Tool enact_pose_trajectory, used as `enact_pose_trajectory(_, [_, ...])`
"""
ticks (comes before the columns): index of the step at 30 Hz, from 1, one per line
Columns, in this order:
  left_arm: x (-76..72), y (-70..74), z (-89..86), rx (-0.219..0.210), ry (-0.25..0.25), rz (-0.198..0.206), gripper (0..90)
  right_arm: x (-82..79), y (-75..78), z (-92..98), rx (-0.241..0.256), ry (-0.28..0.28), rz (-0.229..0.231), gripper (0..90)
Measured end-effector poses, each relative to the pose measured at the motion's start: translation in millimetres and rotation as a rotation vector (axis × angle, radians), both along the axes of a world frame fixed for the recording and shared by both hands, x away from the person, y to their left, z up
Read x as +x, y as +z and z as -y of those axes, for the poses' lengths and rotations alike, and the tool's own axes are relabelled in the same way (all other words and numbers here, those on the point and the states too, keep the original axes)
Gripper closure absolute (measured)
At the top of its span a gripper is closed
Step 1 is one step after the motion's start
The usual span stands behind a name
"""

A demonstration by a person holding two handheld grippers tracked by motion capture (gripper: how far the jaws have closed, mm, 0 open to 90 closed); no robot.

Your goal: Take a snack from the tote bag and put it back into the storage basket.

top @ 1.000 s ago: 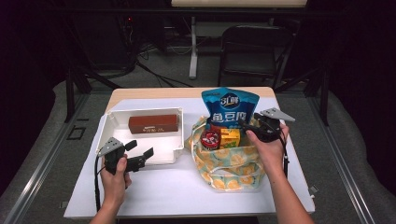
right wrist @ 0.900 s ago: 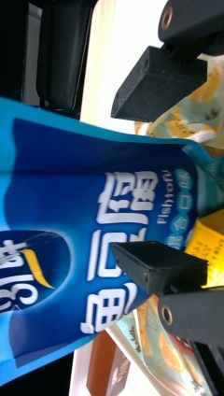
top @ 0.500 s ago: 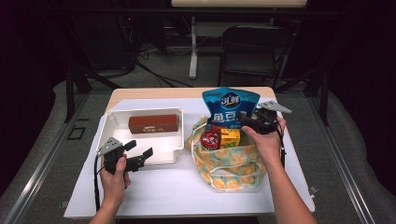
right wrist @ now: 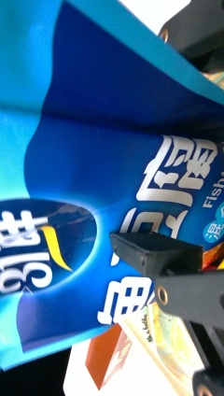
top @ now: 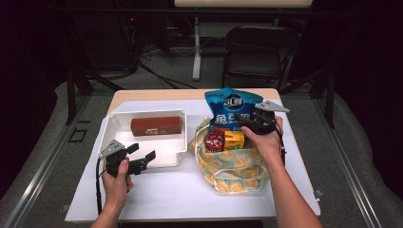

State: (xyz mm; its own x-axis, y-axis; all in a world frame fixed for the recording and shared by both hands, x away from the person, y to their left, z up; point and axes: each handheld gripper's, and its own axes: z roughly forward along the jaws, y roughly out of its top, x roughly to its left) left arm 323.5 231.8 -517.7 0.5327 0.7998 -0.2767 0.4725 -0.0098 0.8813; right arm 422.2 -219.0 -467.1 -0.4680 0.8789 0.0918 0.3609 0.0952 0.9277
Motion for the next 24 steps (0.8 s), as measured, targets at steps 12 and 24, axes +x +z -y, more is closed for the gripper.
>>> enact_pose_trajectory(12, [-0.4, 1.1, -1.6, -0.012, -0.002, -0.001, 15.8, -6.9, 3.8, -6.6, -0.05, 0.059, 0.031, 86.3])
enact_pose_trajectory(24, [-0.5, 2.6, -2.6, -0.01, 0.01, 0.009, 15.8, -13.5, 15.8, 5.7, -0.008, 0.049, 0.043, 90.0])
